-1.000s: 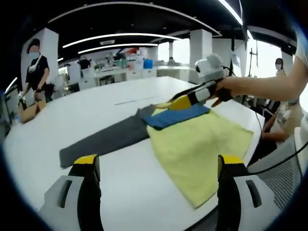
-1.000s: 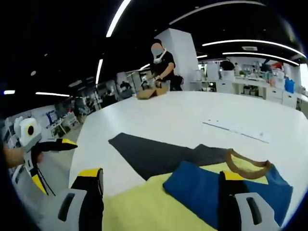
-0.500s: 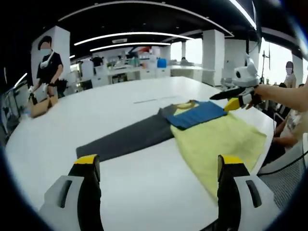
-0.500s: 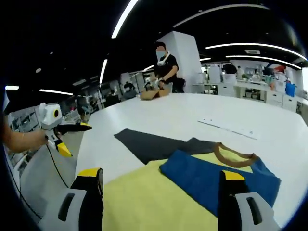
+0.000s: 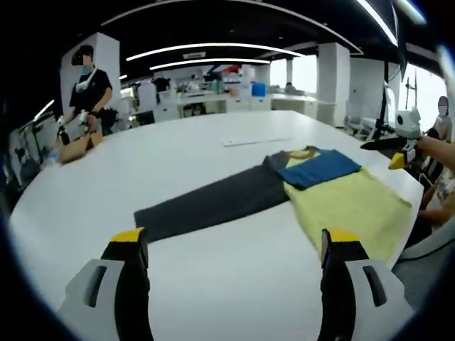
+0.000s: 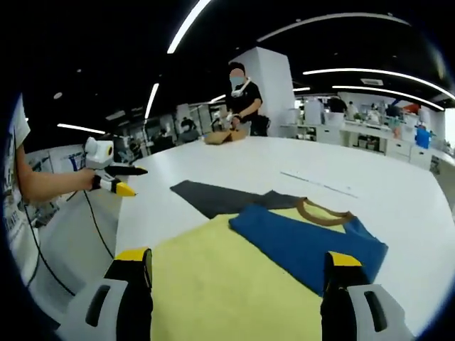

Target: Fold the garment on the visible template until the final outline fits inside the template.

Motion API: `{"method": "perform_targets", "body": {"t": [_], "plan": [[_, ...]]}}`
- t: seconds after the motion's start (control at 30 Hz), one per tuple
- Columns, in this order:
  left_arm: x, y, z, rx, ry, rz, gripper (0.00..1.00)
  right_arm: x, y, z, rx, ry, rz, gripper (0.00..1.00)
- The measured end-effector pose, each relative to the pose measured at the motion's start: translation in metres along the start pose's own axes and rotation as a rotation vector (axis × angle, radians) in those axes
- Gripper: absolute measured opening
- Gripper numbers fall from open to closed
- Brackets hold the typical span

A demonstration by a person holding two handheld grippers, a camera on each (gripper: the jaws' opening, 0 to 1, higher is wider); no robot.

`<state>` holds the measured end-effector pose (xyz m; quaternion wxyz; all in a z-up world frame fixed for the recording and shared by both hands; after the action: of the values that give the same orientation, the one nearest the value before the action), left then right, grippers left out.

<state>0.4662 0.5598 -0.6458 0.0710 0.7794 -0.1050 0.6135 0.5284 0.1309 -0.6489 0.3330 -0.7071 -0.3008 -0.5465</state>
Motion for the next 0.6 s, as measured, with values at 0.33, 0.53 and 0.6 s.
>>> {"method": "perform_targets", "body": {"t": [0.33,0.53,0.6], "plan": [[-0.001,-0.034,0.01,0.107,0.042,-0.09,0.9,-0.003,-0.009,-0.031,-0.054,0.011,-0.01,0.99],[-0.003,-0.051,0.02,0.211,0.054,-0.15,0.86,-0.007,-0.018,-0.046,-0.107,0.025,0.005,0.99],[-0.004,-0.053,0.022,0.241,0.048,-0.157,0.85,-0.008,-0.022,-0.051,-0.126,0.038,0.015,0.99]]}}
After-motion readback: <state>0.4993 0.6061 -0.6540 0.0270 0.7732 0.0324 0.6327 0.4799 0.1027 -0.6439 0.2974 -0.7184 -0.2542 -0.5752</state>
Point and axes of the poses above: the point that each gripper's makers call its tool centre point, and the gripper's own axes: z roughly forward along the fingers, y roughly to its right, x roughly out of its top, the point moved 8 cm from there along -z, roughly backward along the fingers, and after that the axes turned 15 degrees about y, right-handed, at the moved point
